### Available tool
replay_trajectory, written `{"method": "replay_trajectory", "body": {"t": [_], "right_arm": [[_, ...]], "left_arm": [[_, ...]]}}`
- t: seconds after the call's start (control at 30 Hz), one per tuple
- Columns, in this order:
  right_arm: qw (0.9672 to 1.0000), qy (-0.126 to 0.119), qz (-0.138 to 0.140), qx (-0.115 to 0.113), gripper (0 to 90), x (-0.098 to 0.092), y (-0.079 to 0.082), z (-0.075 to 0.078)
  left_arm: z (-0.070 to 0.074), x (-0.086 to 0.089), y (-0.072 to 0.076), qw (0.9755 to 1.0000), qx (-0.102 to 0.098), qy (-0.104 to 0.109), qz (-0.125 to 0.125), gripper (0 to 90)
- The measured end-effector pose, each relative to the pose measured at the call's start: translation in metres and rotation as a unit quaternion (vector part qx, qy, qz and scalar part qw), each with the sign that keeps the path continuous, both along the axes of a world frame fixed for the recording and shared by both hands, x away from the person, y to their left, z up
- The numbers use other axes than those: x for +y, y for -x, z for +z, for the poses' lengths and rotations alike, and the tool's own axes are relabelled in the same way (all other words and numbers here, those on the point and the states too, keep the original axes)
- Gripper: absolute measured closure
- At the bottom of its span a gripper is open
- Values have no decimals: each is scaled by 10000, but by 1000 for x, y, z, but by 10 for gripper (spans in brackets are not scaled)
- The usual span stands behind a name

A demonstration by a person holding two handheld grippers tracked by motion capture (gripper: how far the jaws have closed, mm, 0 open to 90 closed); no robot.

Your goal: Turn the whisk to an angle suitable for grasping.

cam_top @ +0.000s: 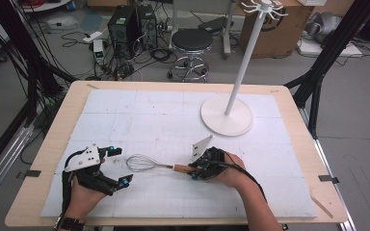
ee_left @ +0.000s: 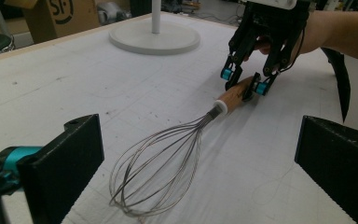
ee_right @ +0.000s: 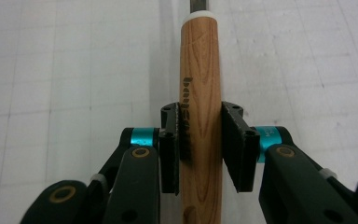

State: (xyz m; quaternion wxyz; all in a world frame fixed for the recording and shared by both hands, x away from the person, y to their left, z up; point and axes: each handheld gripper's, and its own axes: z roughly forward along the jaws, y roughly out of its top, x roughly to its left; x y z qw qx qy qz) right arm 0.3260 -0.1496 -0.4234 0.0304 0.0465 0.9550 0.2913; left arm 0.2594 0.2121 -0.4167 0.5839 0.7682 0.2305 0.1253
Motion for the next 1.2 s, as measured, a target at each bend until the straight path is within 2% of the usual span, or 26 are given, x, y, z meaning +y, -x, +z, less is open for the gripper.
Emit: {"method": "replay_trajectory", "body": {"t": [0.17,0.2,0.3,0.6,0.77,0.8,0.83,1.03,1.1,1.2], "right_arm": [[10000,6,-72,-53,671,0,1,0],[9999,-40,-108,-102,650,-2,0,1],[9996,-155,-223,-24,620,-9,1,5],[9986,-117,-522,-23,544,-30,6,-3],[9974,-116,-704,-122,531,-39,9,-6],[9964,-71,-791,-289,525,-40,8,-6],[9964,-71,-791,-289,525,-40,8,-6],[9911,-50,-1177,-617,506,-42,3,-5],[9881,-71,-1378,-674,496,-43,1,-6],[9813,-87,-1754,-787,476,-46,-4,-6]], "left_arm": [[0,0,0,10000,1,-13,-1,17],[0,1,0,10000,-3,-29,-11,17],[0,1,0,10000,-4,-34,-10,17],[0,0,1,10000,-3,-28,-2,17],[0,0,1,10000,-6,-33,1,17],[0,0,1,10000,-6,-34,3,17],[0,0,1,10000,-5,-29,2,17],[0,1,1,10000,-8,-29,2,17],[0,1,1,10000,-7,-32,1,17],[0,1,1,10000,-4,-28,1,17]]}}
